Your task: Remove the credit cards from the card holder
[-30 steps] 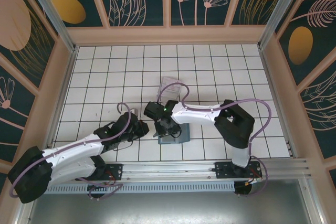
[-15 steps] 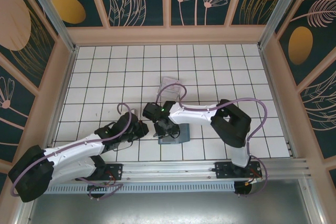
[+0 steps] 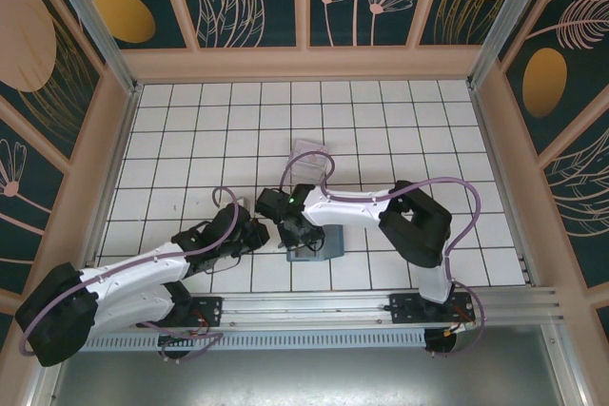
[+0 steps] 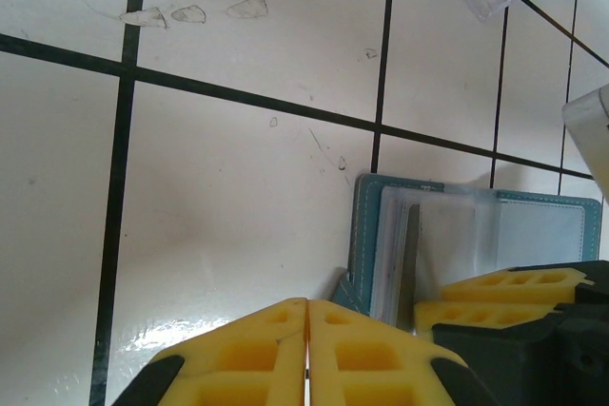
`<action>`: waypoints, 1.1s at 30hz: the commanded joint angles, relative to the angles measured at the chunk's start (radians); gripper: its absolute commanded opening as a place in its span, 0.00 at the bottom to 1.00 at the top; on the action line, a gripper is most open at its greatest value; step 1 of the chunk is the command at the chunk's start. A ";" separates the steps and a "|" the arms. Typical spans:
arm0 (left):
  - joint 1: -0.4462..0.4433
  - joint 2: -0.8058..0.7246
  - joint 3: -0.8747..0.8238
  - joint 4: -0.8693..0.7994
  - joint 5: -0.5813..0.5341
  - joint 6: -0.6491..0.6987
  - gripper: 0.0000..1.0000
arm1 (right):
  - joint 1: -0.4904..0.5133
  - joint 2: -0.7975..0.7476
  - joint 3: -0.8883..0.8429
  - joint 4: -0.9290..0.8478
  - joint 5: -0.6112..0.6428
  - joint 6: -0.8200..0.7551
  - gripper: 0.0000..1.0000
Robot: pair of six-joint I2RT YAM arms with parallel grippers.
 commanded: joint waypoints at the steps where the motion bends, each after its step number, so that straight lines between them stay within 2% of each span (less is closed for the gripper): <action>1: 0.006 0.006 0.016 -0.011 0.014 0.025 0.09 | 0.011 0.010 -0.011 -0.013 0.023 0.006 0.10; 5: 0.007 0.019 0.037 -0.023 0.019 0.055 0.09 | 0.002 -0.044 -0.048 0.042 0.007 -0.001 0.06; 12: 0.006 0.063 0.075 0.000 0.073 0.083 0.07 | -0.019 -0.159 -0.151 0.175 -0.030 0.002 0.06; 23: 0.003 0.116 0.162 -0.004 0.096 0.092 0.07 | -0.078 -0.363 -0.411 0.482 -0.179 0.015 0.07; 33: -0.047 0.261 0.213 0.060 0.143 0.068 0.07 | -0.142 -0.481 -0.595 0.662 -0.264 0.029 0.08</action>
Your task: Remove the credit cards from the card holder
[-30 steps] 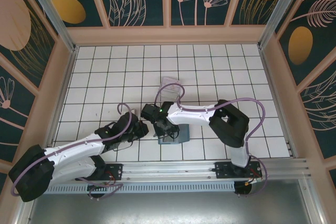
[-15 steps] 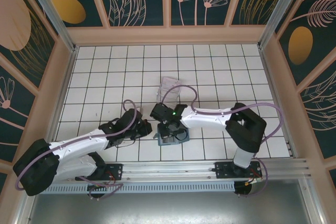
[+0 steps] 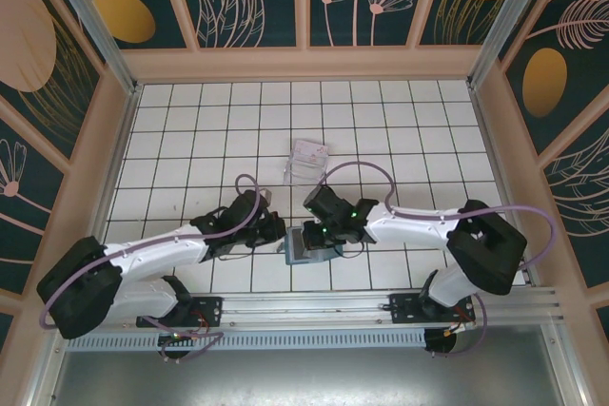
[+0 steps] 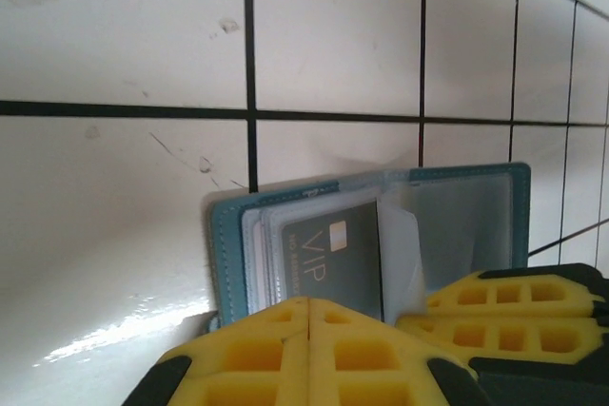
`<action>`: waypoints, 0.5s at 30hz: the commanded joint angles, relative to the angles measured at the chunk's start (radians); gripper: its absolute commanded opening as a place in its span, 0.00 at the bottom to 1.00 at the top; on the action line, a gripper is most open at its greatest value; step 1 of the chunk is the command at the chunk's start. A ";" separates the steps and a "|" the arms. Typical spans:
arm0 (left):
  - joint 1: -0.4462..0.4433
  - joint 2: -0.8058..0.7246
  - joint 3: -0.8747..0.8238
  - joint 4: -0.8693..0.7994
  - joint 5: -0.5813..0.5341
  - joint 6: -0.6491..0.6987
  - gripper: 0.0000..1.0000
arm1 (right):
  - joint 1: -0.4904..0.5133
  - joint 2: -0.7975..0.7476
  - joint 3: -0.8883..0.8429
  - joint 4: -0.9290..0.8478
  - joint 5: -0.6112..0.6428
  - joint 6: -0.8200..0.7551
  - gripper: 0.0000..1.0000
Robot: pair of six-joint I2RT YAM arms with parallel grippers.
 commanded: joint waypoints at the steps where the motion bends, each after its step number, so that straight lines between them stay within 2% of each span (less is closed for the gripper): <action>1: -0.025 0.049 0.050 0.034 0.027 -0.009 0.06 | -0.018 -0.052 -0.057 0.100 -0.043 0.025 0.09; 8: -0.069 0.168 0.101 0.100 0.053 -0.041 0.06 | -0.056 -0.108 -0.164 0.202 -0.095 0.048 0.10; 15: -0.082 0.240 0.163 0.020 0.029 -0.022 0.06 | -0.083 -0.160 -0.235 0.263 -0.122 0.062 0.11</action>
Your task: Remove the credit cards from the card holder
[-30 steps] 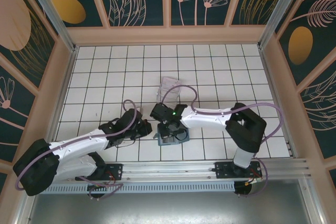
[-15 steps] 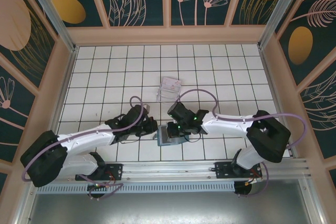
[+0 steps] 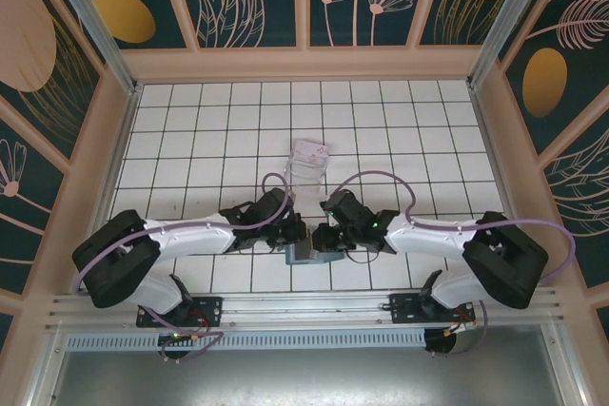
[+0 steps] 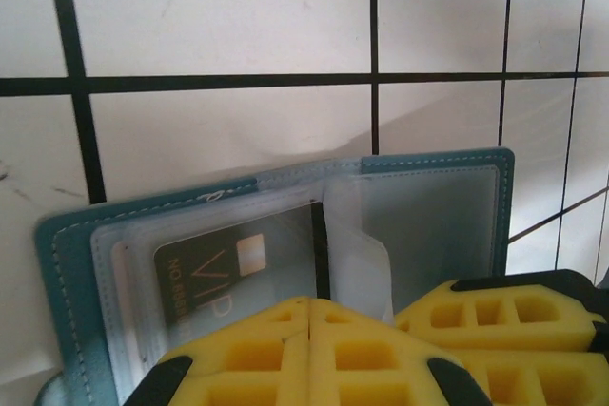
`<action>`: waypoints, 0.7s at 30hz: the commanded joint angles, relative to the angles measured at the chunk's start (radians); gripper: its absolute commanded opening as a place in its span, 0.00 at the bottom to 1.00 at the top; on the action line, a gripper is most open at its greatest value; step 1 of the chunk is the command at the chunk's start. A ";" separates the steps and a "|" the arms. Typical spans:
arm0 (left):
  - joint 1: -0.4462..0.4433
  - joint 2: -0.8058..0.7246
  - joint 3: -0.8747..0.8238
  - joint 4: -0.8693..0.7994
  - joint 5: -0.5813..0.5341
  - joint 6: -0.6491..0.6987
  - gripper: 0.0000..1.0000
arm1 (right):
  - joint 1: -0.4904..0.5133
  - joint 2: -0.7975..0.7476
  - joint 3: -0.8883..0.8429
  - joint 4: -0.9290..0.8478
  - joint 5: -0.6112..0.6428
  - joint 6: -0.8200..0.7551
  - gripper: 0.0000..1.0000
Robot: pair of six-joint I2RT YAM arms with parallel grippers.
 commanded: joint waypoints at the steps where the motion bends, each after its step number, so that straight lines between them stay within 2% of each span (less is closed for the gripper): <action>1: -0.005 0.021 0.032 -0.029 0.001 0.004 0.06 | -0.016 -0.038 -0.030 0.057 -0.030 0.016 0.12; 11: -0.023 0.131 0.139 -0.070 0.031 0.048 0.06 | -0.027 -0.095 -0.029 -0.003 -0.015 0.016 0.17; 15: -0.025 0.155 0.176 -0.087 0.040 0.063 0.06 | -0.031 -0.145 -0.005 -0.109 0.026 0.014 0.25; 21: -0.034 0.195 0.236 -0.124 0.053 0.090 0.05 | -0.051 -0.256 0.039 -0.327 0.131 0.021 0.28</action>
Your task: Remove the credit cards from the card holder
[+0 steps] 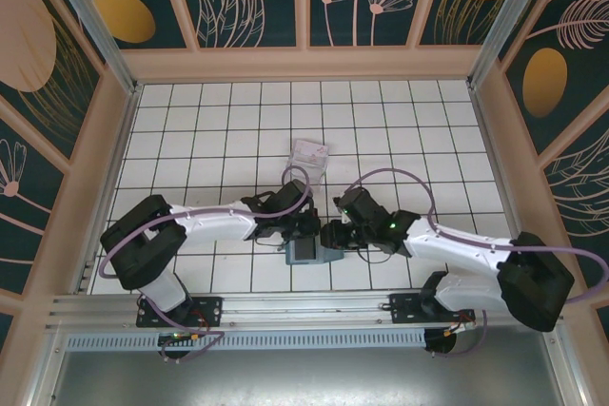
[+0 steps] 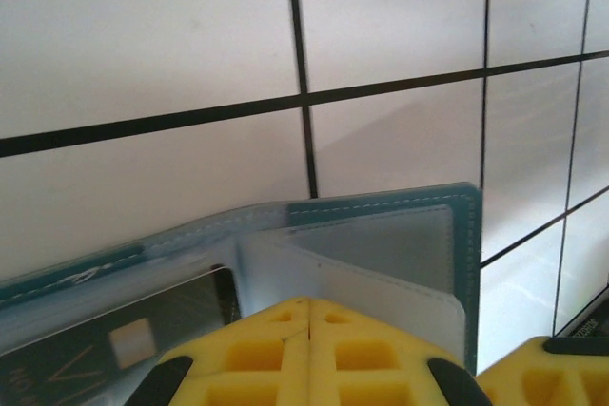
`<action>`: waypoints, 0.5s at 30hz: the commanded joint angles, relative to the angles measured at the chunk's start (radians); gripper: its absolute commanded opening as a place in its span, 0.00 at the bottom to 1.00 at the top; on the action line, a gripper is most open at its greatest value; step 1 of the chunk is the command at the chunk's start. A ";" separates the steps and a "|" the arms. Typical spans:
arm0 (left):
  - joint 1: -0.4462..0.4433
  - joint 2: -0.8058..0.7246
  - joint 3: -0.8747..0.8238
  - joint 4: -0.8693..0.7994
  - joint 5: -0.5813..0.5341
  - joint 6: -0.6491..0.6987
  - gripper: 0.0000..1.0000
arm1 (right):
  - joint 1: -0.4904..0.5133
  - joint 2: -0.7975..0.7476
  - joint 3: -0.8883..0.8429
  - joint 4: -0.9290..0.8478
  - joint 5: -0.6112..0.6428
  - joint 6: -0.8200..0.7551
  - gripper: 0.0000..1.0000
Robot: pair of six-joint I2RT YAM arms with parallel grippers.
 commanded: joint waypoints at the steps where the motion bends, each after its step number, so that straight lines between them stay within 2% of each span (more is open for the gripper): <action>1: -0.014 0.036 0.052 -0.048 0.021 0.039 0.05 | -0.023 -0.077 0.036 -0.158 0.088 0.019 0.28; 8: -0.039 0.136 0.134 -0.071 0.052 0.065 0.05 | -0.053 -0.200 0.012 -0.270 0.162 0.098 0.29; 15: -0.055 0.208 0.194 -0.078 0.075 0.071 0.03 | -0.053 -0.281 -0.046 -0.279 0.153 0.147 0.30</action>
